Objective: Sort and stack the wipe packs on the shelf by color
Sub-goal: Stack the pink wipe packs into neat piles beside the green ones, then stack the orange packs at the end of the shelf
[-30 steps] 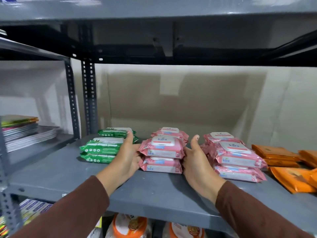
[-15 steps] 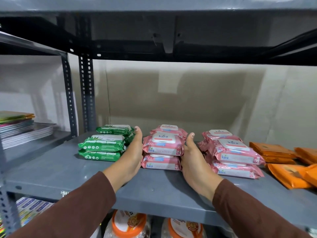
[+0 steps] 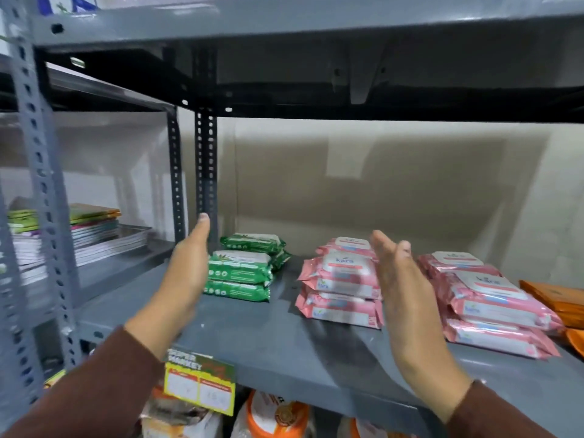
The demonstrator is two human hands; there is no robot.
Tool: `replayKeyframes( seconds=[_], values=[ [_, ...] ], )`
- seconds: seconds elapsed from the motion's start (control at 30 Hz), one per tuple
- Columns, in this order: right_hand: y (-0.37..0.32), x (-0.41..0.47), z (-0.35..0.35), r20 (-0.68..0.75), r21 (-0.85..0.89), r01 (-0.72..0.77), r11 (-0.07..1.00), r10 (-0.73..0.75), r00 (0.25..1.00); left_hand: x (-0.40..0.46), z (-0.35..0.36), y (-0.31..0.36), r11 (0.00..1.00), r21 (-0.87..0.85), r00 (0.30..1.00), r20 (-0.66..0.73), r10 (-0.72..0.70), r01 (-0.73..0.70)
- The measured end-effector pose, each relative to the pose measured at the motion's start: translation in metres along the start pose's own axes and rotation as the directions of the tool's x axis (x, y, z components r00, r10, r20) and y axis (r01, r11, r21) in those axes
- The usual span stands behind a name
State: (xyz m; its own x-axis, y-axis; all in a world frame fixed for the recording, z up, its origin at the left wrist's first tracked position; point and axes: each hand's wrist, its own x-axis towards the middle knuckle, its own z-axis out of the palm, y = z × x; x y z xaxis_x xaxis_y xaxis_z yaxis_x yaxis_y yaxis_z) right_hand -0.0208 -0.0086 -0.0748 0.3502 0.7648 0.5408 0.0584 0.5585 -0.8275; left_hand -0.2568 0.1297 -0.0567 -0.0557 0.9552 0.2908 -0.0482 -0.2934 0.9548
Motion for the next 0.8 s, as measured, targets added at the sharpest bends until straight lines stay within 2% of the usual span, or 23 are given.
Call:
replayKeyframes(
  seconds=[0.07, 0.13, 0.27, 0.37, 0.5, 0.73, 0.8],
  values=[
    [0.007, 0.006, 0.030, 0.127, 0.087, -0.151, 0.985, 0.139, 0.982, 0.026, -0.026, -0.007, 0.995, 0.062, 0.997, -0.014, -0.078, 0.079],
    [0.013, 0.014, 0.061, 0.217, 0.082, -0.351, 0.933, 0.327, 0.920, 0.040, -0.039, -0.018, 0.975, 0.170, 0.989, 0.012, -0.147, 0.143],
    [0.035, 0.042, 0.110, 0.275, 0.066, -0.516, 0.854, 0.482, 0.832, 0.042, -0.040, -0.022, 0.931, 0.320, 0.976, 0.064, -0.207, 0.176],
    [0.049, 0.054, 0.131, 0.241, 0.032, -0.562, 0.827, 0.539, 0.807, 0.042, -0.034, -0.017, 0.903, 0.382, 0.960, 0.113, -0.256, 0.196],
    [0.094, 0.069, 0.139, 0.228, 0.052, -0.555, 0.830, 0.531, 0.816, 0.052, -0.032, -0.017, 0.922, 0.295, 0.939, 0.161, -0.305, 0.249],
    [0.071, 0.053, 0.150, 0.205, -0.029, -0.537, 0.843, 0.531, 0.822, 0.070, -0.039, -0.039, 0.930, 0.177, 0.910, 0.216, -0.355, 0.321],
    [0.083, 0.053, 0.142, 0.252, 0.024, -0.534, 0.845, 0.512, 0.821, 0.062, -0.036, -0.033, 0.930, 0.169, 0.916, 0.184, -0.356, 0.327]
  ],
)
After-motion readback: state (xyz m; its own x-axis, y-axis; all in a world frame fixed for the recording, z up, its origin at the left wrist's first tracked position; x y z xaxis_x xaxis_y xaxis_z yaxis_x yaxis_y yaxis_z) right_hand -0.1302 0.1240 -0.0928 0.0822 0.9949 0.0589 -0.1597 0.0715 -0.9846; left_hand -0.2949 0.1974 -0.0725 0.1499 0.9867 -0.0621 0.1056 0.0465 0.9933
